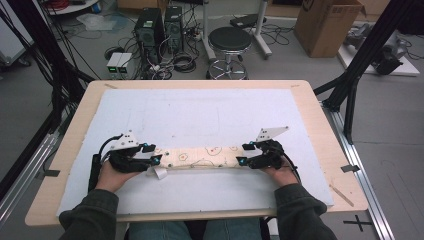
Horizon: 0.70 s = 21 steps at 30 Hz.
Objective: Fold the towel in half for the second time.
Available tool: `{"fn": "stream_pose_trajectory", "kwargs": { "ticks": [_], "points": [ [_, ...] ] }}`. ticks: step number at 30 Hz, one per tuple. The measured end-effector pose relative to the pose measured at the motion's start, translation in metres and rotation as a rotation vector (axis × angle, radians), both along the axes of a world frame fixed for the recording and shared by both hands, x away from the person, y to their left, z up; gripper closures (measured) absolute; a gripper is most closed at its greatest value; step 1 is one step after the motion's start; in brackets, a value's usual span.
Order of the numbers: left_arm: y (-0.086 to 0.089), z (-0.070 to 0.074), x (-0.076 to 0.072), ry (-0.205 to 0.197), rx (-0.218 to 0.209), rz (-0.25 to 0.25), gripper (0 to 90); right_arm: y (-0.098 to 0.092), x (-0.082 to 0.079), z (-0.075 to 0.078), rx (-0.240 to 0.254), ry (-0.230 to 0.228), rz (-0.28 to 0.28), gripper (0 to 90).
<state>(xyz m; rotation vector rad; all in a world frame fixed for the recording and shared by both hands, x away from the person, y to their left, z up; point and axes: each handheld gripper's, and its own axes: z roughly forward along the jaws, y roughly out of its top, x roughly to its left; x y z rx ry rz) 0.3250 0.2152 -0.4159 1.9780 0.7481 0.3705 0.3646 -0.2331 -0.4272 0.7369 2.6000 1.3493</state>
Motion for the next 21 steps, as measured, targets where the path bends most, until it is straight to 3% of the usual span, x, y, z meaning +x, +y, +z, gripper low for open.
{"fn": "stream_pose_trajectory", "kwargs": {
  "ticks": [5,10,15,18,21],
  "points": [
    [-0.005,-0.007,0.004,0.039,0.072,-0.022,64.8,0.002,-0.002,0.001,0.005,-0.018,0.003,39.3],
    [-0.008,-0.013,0.005,0.068,0.131,-0.044,64.6,0.01,-0.003,0.0,-0.017,-0.015,0.021,40.9],
    [-0.01,-0.017,0.005,0.085,0.161,-0.05,62.1,0.022,-0.003,-0.006,-0.076,-0.007,0.055,43.0],
    [-0.01,-0.019,0.006,0.091,0.159,-0.051,61.4,0.024,-0.002,-0.009,-0.112,-0.004,0.057,43.2],
    [-0.009,-0.02,0.008,0.095,0.153,-0.055,61.1,0.024,-0.003,-0.01,-0.118,0.007,0.057,43.2]
  ]
}}
